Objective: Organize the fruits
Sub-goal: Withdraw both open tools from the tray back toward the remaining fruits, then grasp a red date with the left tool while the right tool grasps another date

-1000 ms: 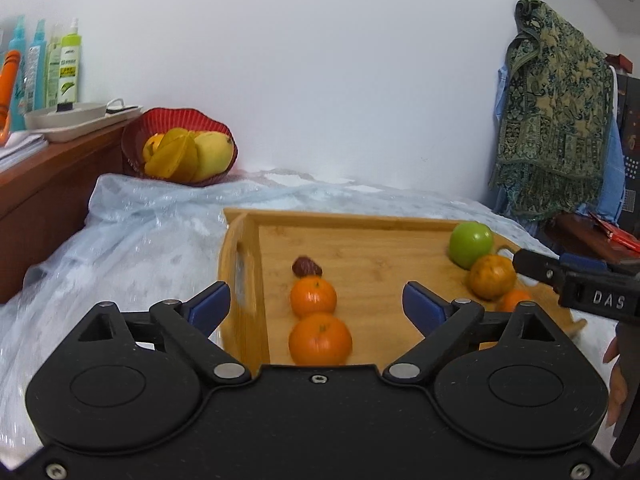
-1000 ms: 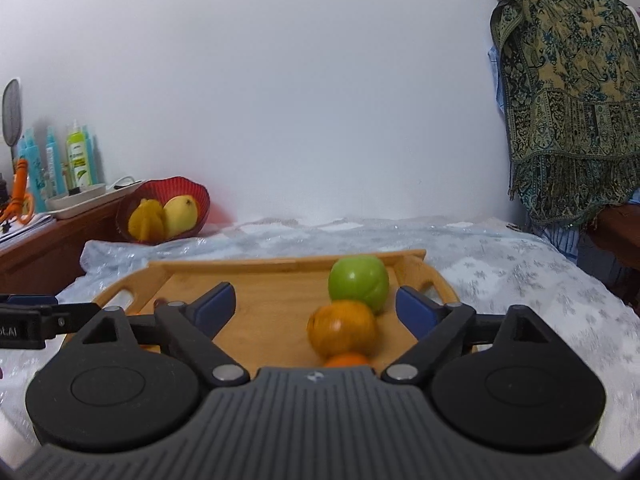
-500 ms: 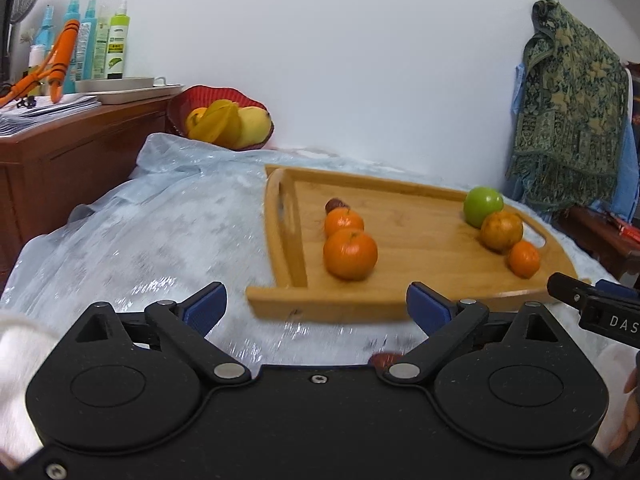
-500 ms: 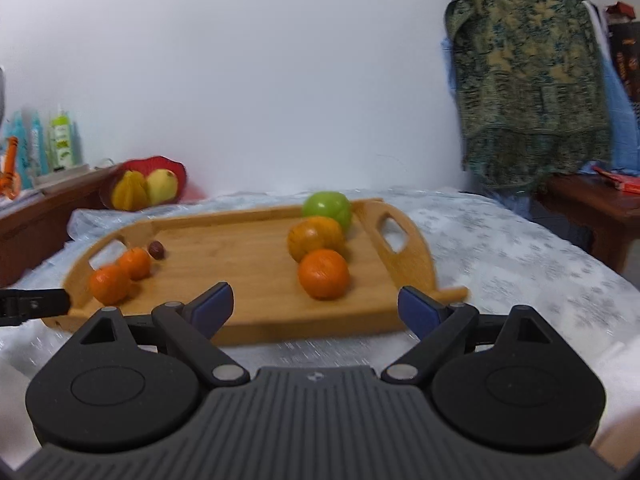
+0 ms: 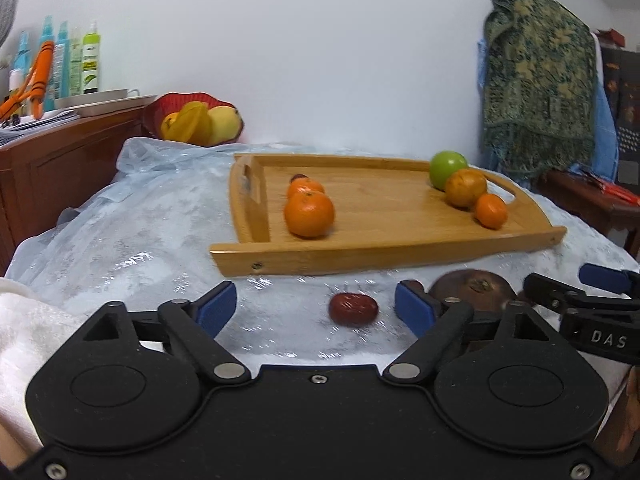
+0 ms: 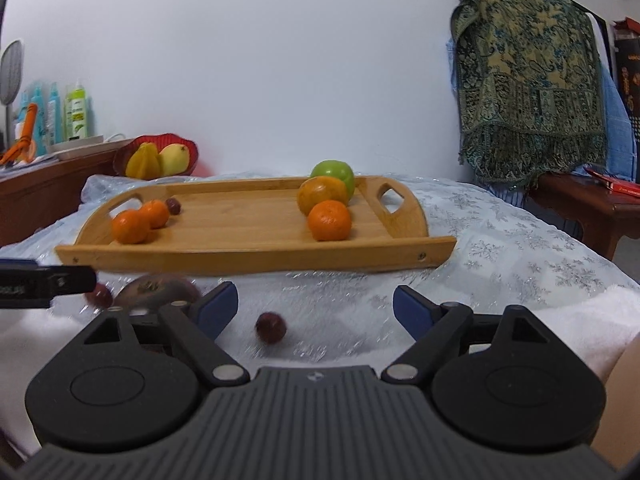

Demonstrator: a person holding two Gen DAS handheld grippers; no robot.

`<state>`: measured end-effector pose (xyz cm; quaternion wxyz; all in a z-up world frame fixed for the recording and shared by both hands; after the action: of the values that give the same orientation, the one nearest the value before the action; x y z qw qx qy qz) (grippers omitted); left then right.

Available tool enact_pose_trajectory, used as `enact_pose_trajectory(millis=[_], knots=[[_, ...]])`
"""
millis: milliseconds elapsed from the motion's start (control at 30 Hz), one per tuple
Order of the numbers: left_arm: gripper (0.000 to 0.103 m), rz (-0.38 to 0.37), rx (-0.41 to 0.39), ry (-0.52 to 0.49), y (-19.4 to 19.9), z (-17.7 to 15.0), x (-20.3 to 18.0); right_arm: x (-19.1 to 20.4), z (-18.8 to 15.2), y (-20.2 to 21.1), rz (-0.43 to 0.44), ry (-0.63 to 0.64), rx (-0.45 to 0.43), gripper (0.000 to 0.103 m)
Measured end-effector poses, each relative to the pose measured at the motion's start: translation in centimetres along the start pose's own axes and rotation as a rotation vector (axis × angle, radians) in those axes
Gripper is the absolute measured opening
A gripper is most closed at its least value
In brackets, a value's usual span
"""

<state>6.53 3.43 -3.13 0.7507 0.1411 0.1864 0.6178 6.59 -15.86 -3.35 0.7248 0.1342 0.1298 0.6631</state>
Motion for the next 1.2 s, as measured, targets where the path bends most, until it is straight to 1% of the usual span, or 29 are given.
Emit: enact_pose_trajectory(millis=[100, 167, 200, 267, 300, 333, 400, 567, 700, 767, 833, 967, 1033, 1200], knots=[[0.074, -0.015, 0.009, -0.012, 0.0, -0.3, -0.5, 0.6, -0.3, 0.2, 0.011, 0.016, -0.001, 0.086], [0.068, -0.023, 0.016, -0.013, -0.1, -0.4, -0.6, 0.8, -0.5, 0.3, 0.021, 0.02, 0.001, 0.081], [0.065, -0.026, 0.021, -0.013, -0.2, -0.5, -0.6, 0.9, -0.5, 0.2, 0.026, 0.022, 0.005, 0.079], [0.057, -0.033, 0.033, -0.007, -0.4, -0.6, -0.7, 1.2, -0.6, 0.1, 0.033, 0.025, 0.009, 0.072], [0.05, -0.038, 0.041, -0.002, -0.5, -0.6, -0.7, 1.3, -0.7, 0.1, 0.038, 0.028, 0.011, 0.071], [0.048, -0.043, 0.048, 0.004, -0.6, -0.7, -0.7, 1.4, -0.7, 0.1, 0.044, 0.029, 0.012, 0.068], [0.047, -0.046, 0.052, 0.014, -0.7, -0.7, -0.6, 1.6, -0.7, 0.0, 0.051, 0.032, 0.01, 0.064], [0.045, -0.045, 0.049, 0.024, -1.0, -0.6, -0.7, 2.2, -0.9, -0.1, 0.062, 0.044, 0.017, 0.05], [0.041, -0.049, 0.057, 0.031, -1.2, -0.7, -0.8, 2.4, -1.0, -0.3, 0.065, 0.039, 0.027, 0.044], [0.04, -0.053, 0.06, 0.032, -1.3, -0.8, -0.9, 2.4, -1.1, -0.4, 0.065, 0.033, 0.034, 0.033], [0.038, -0.058, 0.064, 0.03, -1.4, -0.9, -1.1, 2.5, -1.3, -0.6, 0.067, 0.028, 0.044, 0.028], [0.033, -0.062, 0.061, 0.019, -1.5, -1.0, -1.5, 2.8, -1.5, -0.7, 0.075, 0.027, 0.049, 0.028], [0.028, -0.063, 0.06, 0.021, -1.6, -1.0, -1.6, 3.0, -1.5, -0.7, 0.079, 0.031, 0.05, 0.027], [0.028, -0.06, 0.056, 0.026, -1.8, -1.0, -1.7, 3.2, -1.6, -0.8, 0.08, 0.033, 0.052, 0.022]])
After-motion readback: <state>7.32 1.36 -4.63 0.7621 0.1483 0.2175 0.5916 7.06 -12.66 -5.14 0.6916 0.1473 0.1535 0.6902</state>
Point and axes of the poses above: each gripper's, at about its wrist camera, not at the fingertips, and y roughly against the way its jaws point, x to its left, z to its top, the point moved 7 cm from there along -y, roughly the way its jaws point, and after that the axes turned 4 degrees about -z, right-handed, at the moved point
